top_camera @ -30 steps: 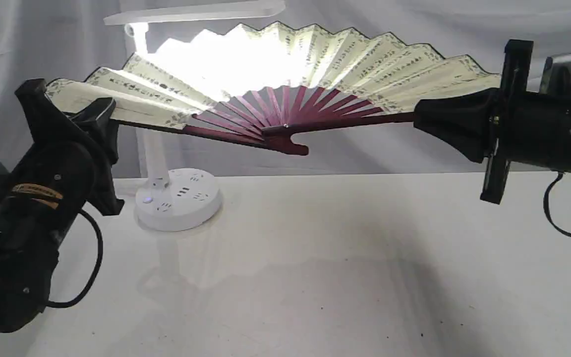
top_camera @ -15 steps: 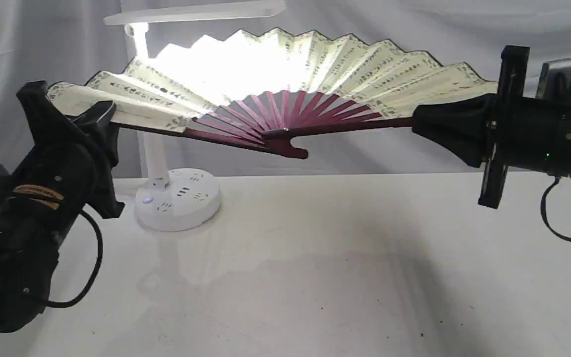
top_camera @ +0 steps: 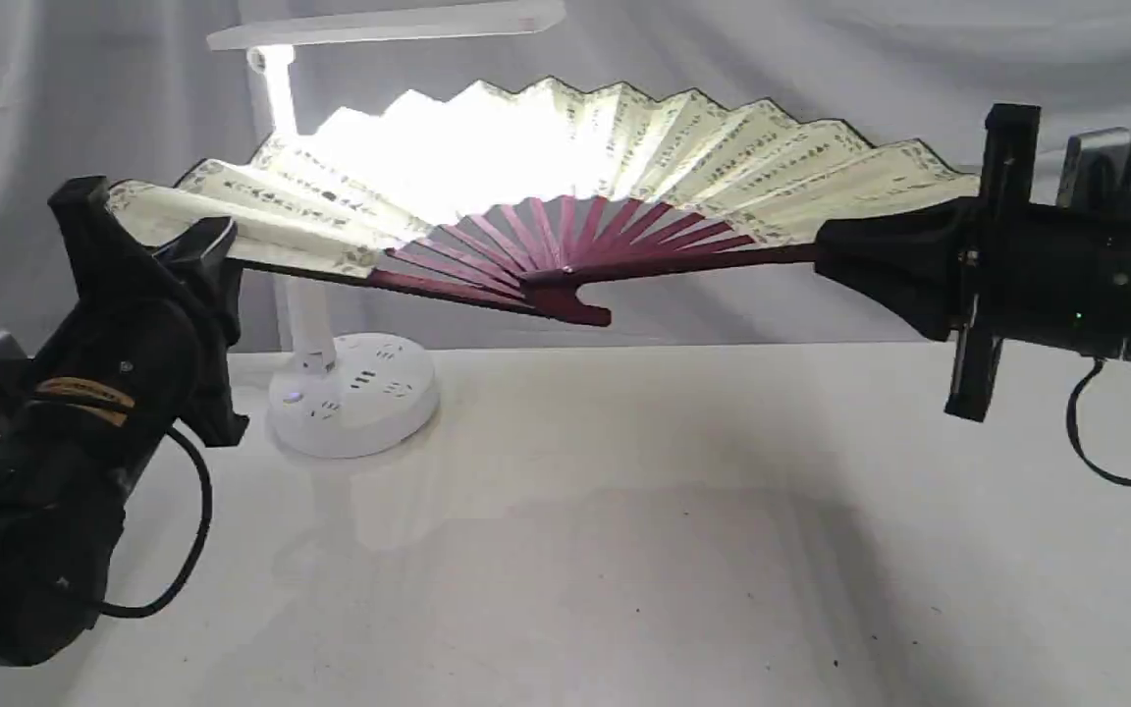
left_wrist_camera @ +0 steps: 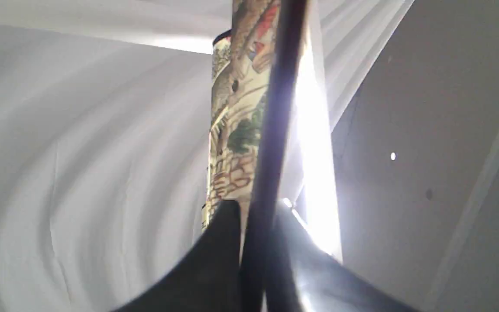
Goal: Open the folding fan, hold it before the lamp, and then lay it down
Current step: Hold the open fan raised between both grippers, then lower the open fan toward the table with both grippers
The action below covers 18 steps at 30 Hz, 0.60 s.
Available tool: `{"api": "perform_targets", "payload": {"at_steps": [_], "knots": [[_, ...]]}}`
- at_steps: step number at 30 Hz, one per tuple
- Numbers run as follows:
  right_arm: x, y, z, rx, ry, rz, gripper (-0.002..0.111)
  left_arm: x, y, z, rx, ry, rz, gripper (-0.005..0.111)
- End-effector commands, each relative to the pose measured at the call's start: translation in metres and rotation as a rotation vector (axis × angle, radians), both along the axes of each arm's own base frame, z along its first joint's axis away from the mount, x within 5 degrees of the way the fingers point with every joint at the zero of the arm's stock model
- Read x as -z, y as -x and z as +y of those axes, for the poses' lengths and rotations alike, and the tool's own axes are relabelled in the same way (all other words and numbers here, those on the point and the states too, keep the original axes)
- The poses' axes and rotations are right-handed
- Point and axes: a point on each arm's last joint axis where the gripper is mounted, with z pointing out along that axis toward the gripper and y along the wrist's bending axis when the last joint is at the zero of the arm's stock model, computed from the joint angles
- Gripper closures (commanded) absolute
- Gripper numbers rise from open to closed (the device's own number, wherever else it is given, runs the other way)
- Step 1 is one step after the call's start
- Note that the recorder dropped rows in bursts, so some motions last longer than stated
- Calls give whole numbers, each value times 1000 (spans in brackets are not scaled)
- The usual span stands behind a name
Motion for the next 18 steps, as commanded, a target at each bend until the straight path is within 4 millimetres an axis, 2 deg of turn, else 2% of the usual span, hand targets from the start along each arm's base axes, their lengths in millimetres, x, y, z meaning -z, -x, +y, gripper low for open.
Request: {"api": "perform_targets", "payload": {"at_steps": [1, 10, 18], "knots": [[10, 0, -8, 22, 46, 25, 108, 0, -3, 30, -220, 157, -20, 107], [54, 6, -6, 3, 6, 155, 108, 36, 10, 29, -180, 85, 98, 107], [92, 23, -10, 12, -3, 237, 108, 54, 23, 24, -112, 33, 173, 107]]}}
